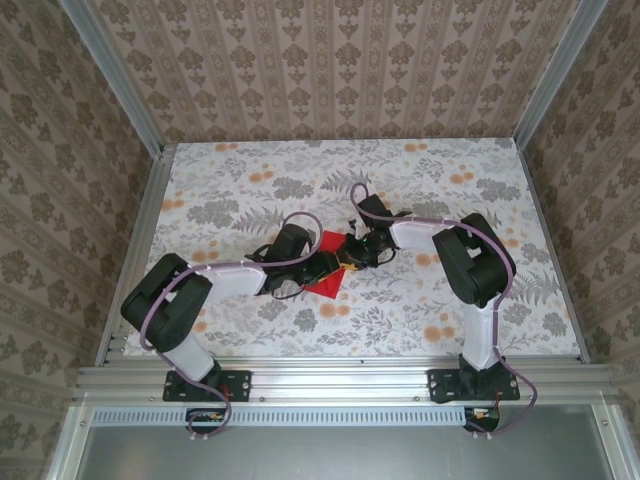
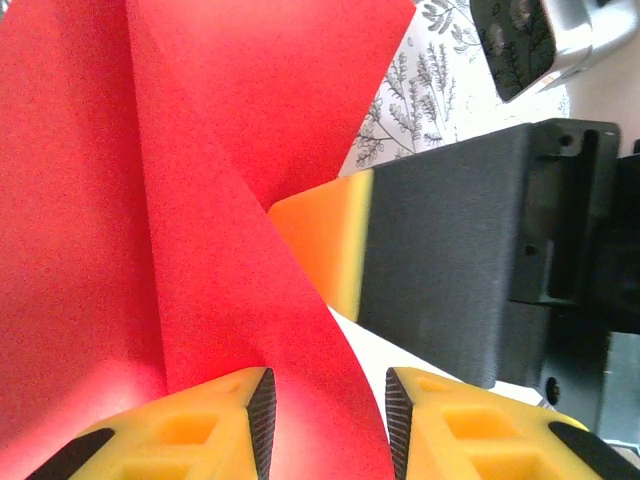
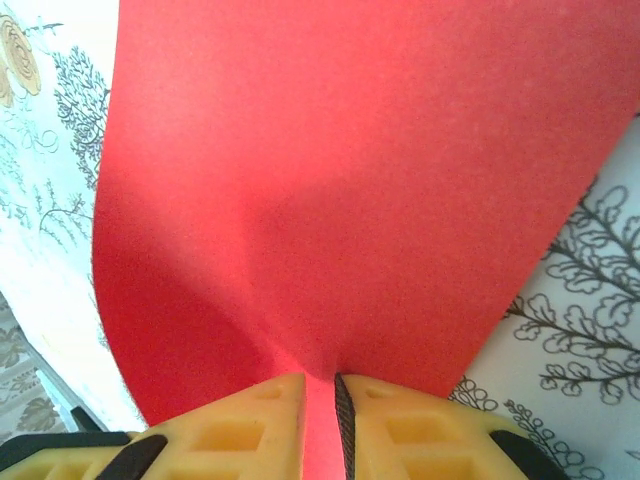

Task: Fold a paper plane with a square sheet of paper (pick it up from the middle)
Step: Fold the triangle a second time at the center of the table.

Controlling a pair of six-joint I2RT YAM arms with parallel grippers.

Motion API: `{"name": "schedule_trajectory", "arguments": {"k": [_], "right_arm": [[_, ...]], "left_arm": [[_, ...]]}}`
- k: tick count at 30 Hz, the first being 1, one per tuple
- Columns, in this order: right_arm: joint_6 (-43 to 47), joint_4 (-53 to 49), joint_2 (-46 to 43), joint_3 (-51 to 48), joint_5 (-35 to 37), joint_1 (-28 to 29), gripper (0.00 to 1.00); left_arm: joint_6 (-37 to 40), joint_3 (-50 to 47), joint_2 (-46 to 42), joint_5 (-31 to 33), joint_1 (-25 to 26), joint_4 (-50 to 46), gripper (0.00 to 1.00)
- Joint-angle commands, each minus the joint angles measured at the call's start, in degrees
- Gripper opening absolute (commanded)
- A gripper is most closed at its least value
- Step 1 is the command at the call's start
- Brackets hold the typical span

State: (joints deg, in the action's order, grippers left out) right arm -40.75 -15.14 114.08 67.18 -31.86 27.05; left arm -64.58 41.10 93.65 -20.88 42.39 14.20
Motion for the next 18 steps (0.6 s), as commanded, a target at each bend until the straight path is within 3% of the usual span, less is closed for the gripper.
{"name": "schedule_trajectory", "arguments": {"k": [1, 12, 18], "right_arm": [[-1.7, -1.3, 2.9, -2.4, 1.5, -0.6, 0.19], [-5.9, 7.7, -1.3, -5.8, -6.5, -4.1, 0.24], [-6.4, 8.1, -0.1, -6.2, -7.9, -4.4, 0.28]], "left_arm": [[-1.1, -0.7, 1.0, -0.9, -0.6, 2.4, 0.37], [-2.1, -1.4, 1.9, -0.1, -1.1, 3.1, 0.34], [-2.7, -1.5, 3.0, -0.9, -1.2, 5.0, 0.37]]}}
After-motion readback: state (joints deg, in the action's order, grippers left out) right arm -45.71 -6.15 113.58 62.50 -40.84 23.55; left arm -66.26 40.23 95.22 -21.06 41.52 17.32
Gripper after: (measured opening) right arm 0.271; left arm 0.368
